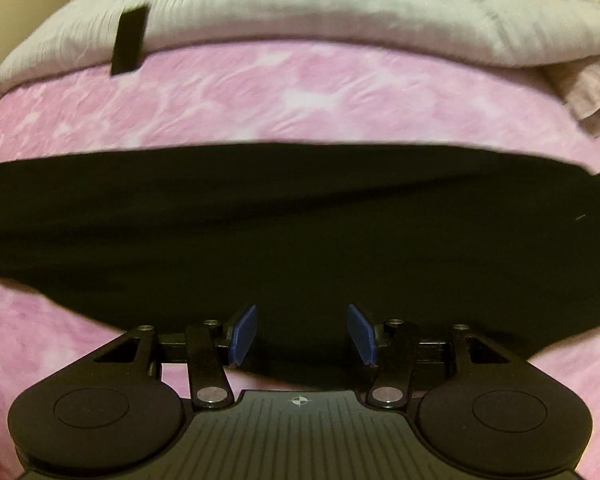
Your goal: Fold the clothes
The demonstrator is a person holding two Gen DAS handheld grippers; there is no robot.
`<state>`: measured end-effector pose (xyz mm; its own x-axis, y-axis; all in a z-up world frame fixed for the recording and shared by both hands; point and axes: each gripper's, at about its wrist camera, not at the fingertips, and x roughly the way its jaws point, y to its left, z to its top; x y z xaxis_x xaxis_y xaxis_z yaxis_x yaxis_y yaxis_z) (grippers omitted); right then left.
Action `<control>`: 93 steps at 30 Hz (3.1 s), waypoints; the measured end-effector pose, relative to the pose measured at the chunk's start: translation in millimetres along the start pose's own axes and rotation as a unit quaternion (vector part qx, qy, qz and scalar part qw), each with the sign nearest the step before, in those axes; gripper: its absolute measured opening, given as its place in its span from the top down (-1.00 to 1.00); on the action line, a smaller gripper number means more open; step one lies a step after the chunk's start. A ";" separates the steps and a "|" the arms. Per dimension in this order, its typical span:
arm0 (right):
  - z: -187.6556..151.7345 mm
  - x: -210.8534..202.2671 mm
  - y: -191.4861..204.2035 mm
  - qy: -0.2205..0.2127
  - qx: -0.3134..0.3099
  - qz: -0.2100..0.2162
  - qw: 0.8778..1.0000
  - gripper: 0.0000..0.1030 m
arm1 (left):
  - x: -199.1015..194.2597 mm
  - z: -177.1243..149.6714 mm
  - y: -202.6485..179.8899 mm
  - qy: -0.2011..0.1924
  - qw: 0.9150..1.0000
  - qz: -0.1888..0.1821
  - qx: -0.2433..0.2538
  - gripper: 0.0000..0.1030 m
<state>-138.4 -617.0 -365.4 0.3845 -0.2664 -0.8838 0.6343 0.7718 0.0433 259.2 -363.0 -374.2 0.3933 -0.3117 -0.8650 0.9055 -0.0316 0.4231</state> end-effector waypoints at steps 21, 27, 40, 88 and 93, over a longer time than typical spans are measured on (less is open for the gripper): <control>-49.5 -9.2 31.1 0.009 0.141 -0.035 0.989 -0.07 | 12.5 -26.2 -0.4 -0.024 0.995 -0.074 0.063 0.06; -92.4 -38.3 -52.9 -0.043 0.295 -0.103 0.949 -0.20 | -36.7 17.2 -26.3 -0.028 0.992 -0.039 0.121 0.14; -140.2 -57.5 -135.2 -0.069 0.365 -0.061 0.926 -0.22 | -79.8 206.7 -321.5 -0.266 0.872 -0.165 0.376 0.24; -141.1 -26.4 -151.5 -0.148 0.455 -0.186 0.858 -0.29 | -38.5 225.9 -347.9 -0.273 0.811 -0.209 0.473 0.79; -156.9 -42.8 -144.0 -0.120 0.424 -0.172 0.881 -0.30 | -42.3 223.2 -323.2 -0.251 0.841 -0.227 0.423 0.69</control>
<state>-351.3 -626.2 -406.9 0.1386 -0.5931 -0.7931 0.9747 -0.0599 0.2152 -85.6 -551.6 -414.1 -0.2714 -0.4397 -0.8562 0.4237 -0.8533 0.3039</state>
